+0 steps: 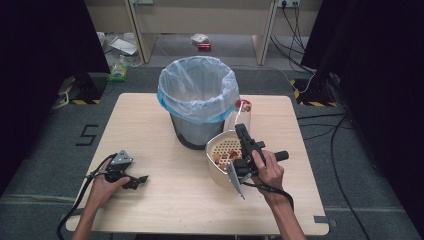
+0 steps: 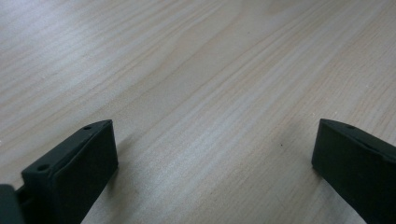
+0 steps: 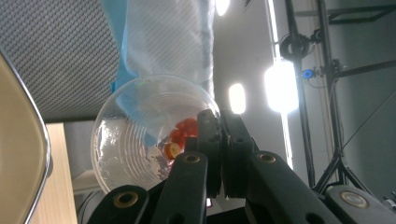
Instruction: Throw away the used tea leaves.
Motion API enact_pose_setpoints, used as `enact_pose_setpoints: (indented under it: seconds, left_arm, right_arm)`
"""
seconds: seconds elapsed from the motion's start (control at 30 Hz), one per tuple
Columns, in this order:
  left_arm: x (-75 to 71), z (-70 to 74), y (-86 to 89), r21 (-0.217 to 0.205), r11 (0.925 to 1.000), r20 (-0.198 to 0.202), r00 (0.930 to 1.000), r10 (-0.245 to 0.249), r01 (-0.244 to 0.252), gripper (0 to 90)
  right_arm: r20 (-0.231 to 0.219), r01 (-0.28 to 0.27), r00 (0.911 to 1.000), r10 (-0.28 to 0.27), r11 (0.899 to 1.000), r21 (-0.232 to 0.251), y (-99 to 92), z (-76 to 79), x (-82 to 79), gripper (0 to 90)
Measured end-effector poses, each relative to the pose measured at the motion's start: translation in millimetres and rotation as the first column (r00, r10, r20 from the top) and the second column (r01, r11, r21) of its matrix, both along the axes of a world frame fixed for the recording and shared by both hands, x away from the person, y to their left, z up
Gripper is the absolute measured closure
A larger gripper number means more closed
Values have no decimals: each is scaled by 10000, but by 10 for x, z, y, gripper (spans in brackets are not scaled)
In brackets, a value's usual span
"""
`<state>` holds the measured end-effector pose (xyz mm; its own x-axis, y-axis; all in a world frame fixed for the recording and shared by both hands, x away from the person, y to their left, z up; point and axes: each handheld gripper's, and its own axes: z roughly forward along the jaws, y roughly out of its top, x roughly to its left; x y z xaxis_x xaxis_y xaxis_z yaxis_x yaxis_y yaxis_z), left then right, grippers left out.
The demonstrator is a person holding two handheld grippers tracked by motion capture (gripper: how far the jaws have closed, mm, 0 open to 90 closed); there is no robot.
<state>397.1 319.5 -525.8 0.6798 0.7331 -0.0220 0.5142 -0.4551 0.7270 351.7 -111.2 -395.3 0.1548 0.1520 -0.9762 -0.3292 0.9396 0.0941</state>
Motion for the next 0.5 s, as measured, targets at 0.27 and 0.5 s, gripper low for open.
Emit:
enact_pose_setpoints:
  seconds: [0.27, 0.5]
  left_arm:
    - [0, 0, 0, -1, 10000, 1, 10000, 0, 0, 0]
    - [0, 0, 0, -1, 10000, 2, 10000, 0, 0, 0]
  right_arm:
    - [117, 14, 9999, -13, 10000, -9, -15, -1, -16, 885]
    - [28, -56, 10000, 55, 9999, 159, -19, 21, -7, 884]
